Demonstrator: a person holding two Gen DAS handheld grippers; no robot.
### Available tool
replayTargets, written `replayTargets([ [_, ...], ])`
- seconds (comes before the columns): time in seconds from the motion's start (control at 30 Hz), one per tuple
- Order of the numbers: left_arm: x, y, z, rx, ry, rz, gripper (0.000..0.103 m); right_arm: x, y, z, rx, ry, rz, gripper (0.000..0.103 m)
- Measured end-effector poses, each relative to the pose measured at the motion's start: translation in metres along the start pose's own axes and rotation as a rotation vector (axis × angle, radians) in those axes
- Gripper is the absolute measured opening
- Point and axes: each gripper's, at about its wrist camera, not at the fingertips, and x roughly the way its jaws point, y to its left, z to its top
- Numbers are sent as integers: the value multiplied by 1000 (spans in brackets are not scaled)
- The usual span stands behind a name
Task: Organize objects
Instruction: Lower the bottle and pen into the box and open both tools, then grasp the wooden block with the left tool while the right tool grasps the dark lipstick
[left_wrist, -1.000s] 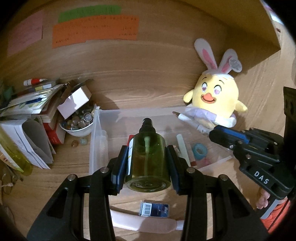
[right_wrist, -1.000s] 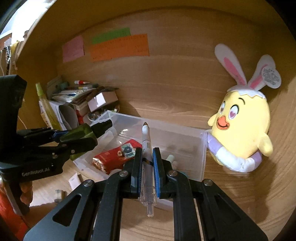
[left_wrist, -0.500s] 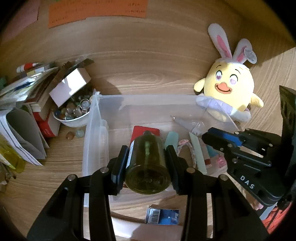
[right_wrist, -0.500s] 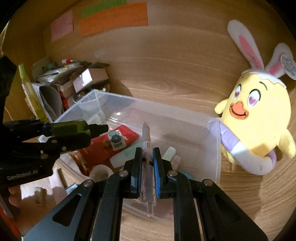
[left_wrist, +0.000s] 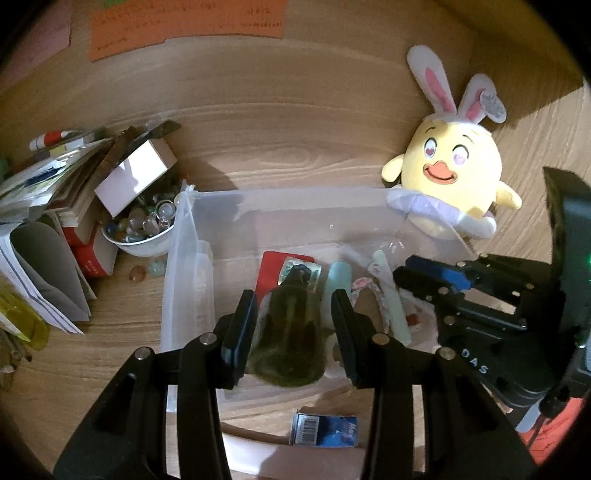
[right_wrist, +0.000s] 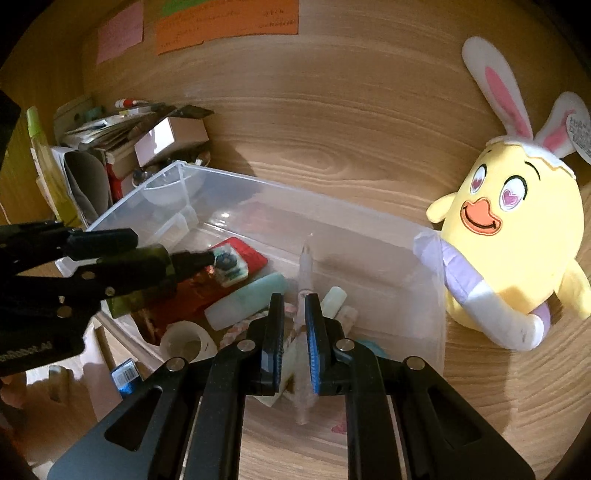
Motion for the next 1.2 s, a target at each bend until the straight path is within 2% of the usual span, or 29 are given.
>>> replayTargets([
  [0.07, -5, 1, 0, -6, -4, -12, 41, 0, 0, 0, 3, 13, 0, 13],
  [0.17, -11, 1, -1, -5, -9, -22, 41, -5, 2, -1, -2, 6, -20, 23],
  [0.23, -16, 0, -3, -2, -13, -29, 42, -11, 3, -2, -4, -8, -20, 34],
  [0.27, -19, -1, -4, 2, -18, -31, 42, -14, 4, -2, -3, -16, -20, 35],
  [0.4, -35, -5, -10, 20, -48, -27, 50, -28, 9, -4, -11, -42, -32, 40],
  [0.57, -56, -11, -17, 43, -88, -32, 52, -46, 16, -9, -17, -69, -41, 56],
  [0.73, -74, -16, -27, 67, -128, -11, 63, -65, 25, -18, -19, -96, -48, 70],
  [0.9, -88, -18, -40, 85, -152, 12, 74, -82, 34, -33, 2, -108, -31, 77],
  [1.0, -92, -15, -51, 86, -145, 19, 75, -90, 43, -46, 13, -108, -17, 80],
  [1.2, -91, -1, -75, 61, -96, 30, 75, -97, 61, -74, 32, -91, 13, 81],
])
